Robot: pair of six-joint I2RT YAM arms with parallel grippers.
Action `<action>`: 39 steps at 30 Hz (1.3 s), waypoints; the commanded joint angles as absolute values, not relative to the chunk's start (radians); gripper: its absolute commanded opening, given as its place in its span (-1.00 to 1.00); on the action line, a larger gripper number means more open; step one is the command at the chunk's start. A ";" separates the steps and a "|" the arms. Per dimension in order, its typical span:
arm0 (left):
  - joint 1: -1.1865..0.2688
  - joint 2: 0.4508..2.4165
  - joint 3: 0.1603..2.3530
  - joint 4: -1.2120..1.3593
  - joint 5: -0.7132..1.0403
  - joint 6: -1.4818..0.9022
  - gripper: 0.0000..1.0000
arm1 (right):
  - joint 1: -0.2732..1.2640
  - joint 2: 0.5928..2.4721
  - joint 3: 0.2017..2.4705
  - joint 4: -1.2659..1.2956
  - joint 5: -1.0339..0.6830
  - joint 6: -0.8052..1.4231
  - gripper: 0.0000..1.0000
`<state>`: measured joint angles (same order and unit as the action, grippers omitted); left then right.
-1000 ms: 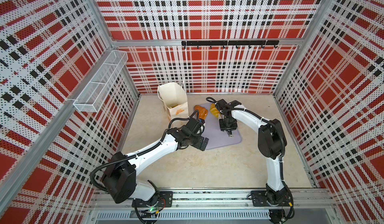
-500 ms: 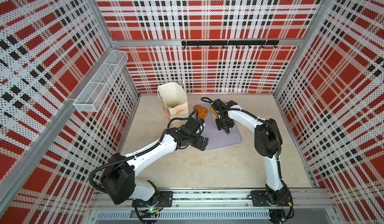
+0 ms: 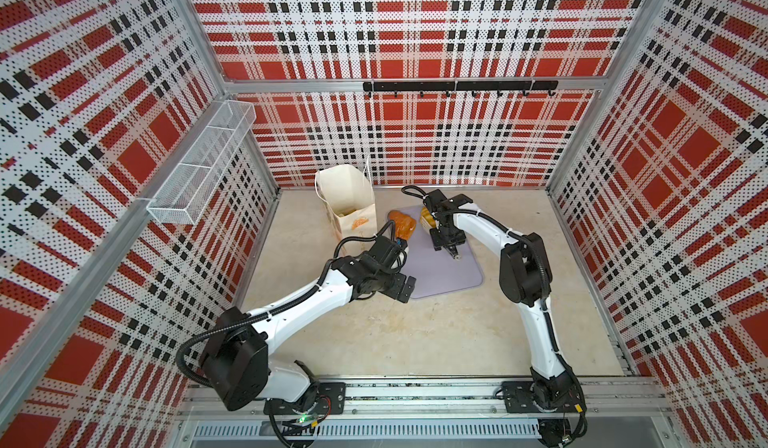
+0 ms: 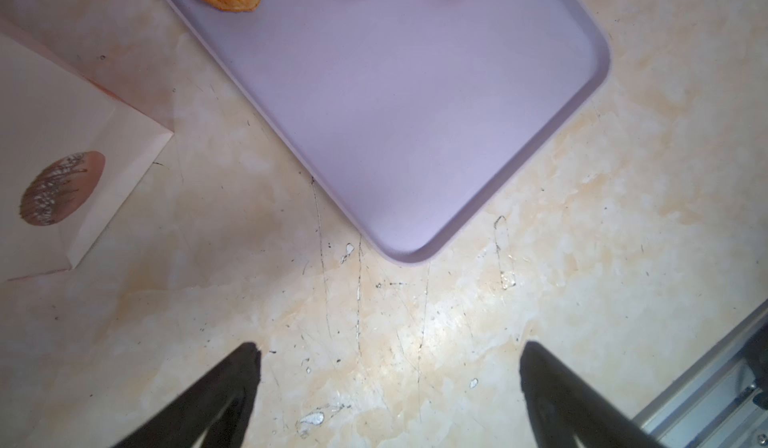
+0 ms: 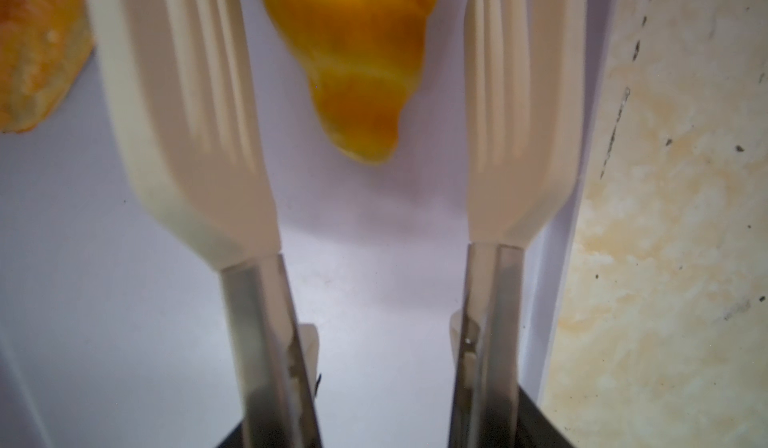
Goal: Place the fake bread into the paper bag
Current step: 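Lower the tongs onto the yellow striped croissant and pinch it, then lift the yellow striped croissant off the tray in the tongs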
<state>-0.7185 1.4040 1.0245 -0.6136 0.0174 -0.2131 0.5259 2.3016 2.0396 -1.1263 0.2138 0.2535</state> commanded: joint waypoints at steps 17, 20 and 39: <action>-0.709 1.352 1.031 -0.612 -0.020 -0.225 0.99 | 0.523 2.397 2.199 -1.268 0.261 0.173 -0.20; -0.706 1.334 1.026 -0.605 -0.017 -0.232 0.99 | 0.523 2.346 2.135 -1.231 0.251 0.185 -0.23; -0.688 1.206 1.006 -0.584 -0.015 -0.251 0.99 | 0.550 2.020 1.750 -1.036 0.257 0.273 -0.33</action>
